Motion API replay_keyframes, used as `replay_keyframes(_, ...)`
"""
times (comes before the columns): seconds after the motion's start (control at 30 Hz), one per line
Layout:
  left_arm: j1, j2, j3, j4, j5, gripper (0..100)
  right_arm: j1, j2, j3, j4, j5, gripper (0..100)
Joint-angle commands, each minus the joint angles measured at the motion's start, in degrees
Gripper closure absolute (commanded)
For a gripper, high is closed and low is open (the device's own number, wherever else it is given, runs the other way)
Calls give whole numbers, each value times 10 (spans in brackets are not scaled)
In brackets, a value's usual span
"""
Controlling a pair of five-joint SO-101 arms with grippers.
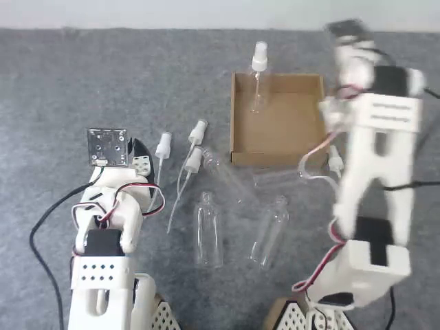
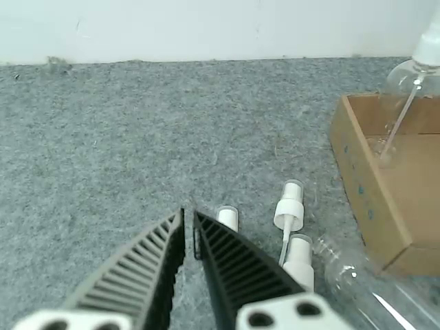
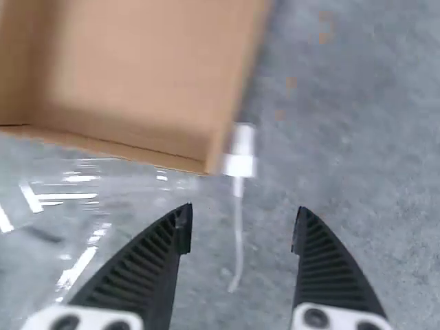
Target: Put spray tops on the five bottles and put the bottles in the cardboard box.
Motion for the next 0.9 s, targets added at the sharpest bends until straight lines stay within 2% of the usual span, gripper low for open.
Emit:
replay_keyframes(0.0, -4, -10, -6, -15, 2, 988, 61, 49, -30, -25, 56, 807)
replay_keyframes(0.27, -4, -10, -6, -15, 2, 988, 82, 180, -31, -109, 74, 807)
replay_keyframes(0.87, -2, -10, -6, -15, 2, 988, 71, 292, -33, -167, 73, 807)
